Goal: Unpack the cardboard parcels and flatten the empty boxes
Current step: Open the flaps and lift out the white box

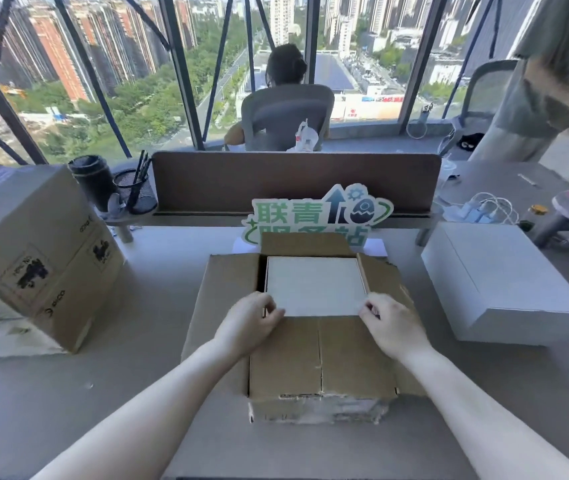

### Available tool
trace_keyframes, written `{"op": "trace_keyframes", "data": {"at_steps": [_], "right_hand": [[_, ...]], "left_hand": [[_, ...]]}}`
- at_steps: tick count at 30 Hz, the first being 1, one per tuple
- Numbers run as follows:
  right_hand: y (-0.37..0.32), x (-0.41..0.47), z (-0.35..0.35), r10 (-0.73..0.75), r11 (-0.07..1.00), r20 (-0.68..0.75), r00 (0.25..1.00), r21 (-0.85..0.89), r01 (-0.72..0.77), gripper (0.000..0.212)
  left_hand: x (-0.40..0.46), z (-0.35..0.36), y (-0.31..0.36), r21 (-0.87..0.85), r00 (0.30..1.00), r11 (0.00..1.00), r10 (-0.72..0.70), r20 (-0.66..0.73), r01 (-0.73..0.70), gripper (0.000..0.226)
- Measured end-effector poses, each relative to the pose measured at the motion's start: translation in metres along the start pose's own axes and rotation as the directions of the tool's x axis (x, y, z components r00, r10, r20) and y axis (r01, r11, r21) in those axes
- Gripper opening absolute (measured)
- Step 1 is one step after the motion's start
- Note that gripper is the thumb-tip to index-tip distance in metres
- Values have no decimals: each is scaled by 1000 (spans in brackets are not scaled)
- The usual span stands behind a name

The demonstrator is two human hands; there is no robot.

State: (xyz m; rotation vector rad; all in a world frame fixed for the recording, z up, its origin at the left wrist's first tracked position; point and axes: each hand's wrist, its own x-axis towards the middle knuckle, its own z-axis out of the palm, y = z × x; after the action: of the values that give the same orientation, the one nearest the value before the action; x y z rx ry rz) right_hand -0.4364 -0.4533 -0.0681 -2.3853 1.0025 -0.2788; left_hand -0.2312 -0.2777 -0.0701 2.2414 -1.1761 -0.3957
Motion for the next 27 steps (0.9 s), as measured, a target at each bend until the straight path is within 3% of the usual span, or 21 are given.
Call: {"op": "trace_keyframes", "data": {"at_steps": [3,5,7,10,11,13,15,17,19,24,27], "right_hand": [[-24,-24,-32,93,977,-3,996,192,-91,38],[-35,-45,-48,143,934,107,984,315,-170,42],[-39,-68,-55,145,897,268,952,370,-241,43],[-34,-100,-50,163,903,416,894,301,-305,34],[-31,-109,-45,170,920,434,885,252,-300,27],[-26,-121,-30,177,950,400,899,168,-262,3],[-14,-126,-11,158,981,339,928,57,-188,32],[-4,-127,6,137,990,292,946,-73,-120,66],[9,-124,23,110,981,242,964,-180,-67,85],[29,-119,55,46,962,107,993,-271,-15,91],[37,-119,68,-7,962,40,999,-274,18,89]], "left_hand": [[-23,-22,15,-191,997,980,-45,58,55,41],[-43,-32,18,-381,980,916,-60,188,129,42],[-64,-40,20,-516,921,824,-21,388,236,34],[-89,-39,20,-425,792,874,81,605,236,32],[-93,-33,17,-321,795,934,72,602,158,38],[-98,-17,7,-36,879,999,40,475,-26,61],[-102,-1,-2,152,935,984,30,354,-89,81],[-102,13,-10,236,950,967,21,310,-99,93],[-101,26,-19,320,966,942,16,260,-102,100],[-109,51,-35,432,992,894,84,97,-118,97],[-110,62,-40,480,994,871,74,83,-104,95]]}}
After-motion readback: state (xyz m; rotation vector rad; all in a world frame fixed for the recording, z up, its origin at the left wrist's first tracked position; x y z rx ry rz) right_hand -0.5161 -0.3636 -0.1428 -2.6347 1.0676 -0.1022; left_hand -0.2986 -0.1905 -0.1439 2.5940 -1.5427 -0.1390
